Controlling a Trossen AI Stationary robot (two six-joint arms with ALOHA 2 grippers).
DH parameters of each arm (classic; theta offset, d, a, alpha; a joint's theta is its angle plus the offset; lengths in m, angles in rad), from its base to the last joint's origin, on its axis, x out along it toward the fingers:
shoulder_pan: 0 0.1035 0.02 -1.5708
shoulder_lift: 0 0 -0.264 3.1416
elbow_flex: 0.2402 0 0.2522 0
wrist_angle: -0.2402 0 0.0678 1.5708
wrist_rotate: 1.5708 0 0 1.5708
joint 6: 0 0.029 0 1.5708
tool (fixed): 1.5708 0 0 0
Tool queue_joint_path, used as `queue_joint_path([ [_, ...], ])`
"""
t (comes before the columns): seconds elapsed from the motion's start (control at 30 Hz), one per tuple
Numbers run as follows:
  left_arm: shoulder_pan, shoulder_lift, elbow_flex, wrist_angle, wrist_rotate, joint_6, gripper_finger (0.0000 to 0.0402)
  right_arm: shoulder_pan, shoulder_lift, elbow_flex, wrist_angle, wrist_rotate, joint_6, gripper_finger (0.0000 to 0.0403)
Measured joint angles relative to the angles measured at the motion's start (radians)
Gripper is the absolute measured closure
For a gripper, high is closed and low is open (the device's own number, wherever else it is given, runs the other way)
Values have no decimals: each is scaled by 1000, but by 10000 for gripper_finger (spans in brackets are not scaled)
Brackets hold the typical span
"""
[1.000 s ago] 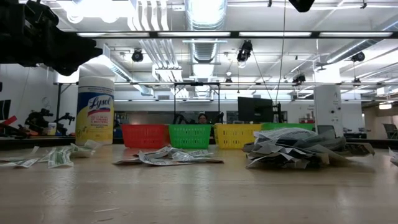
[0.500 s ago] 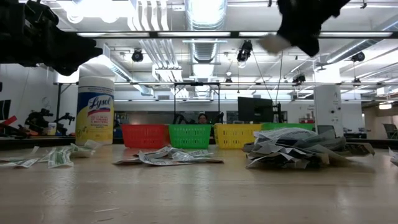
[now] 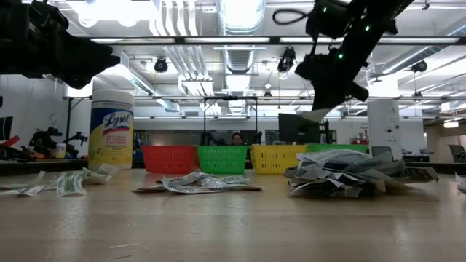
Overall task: Pick & Place First Aid Supplies
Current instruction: Put the blue bandage into the right green bin
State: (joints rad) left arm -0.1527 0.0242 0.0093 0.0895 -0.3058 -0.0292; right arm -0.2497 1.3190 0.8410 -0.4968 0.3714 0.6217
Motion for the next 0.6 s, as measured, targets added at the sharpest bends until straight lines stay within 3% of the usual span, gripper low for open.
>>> queue_joint_path([
  [0.27,0,0,0,0,-1,-1,243,-111,55,0,-19,-62,-2,394],
  [0.6,0,0,0,-1,-10,-1,243,-136,103,0,-91,-95,-26,394],
])
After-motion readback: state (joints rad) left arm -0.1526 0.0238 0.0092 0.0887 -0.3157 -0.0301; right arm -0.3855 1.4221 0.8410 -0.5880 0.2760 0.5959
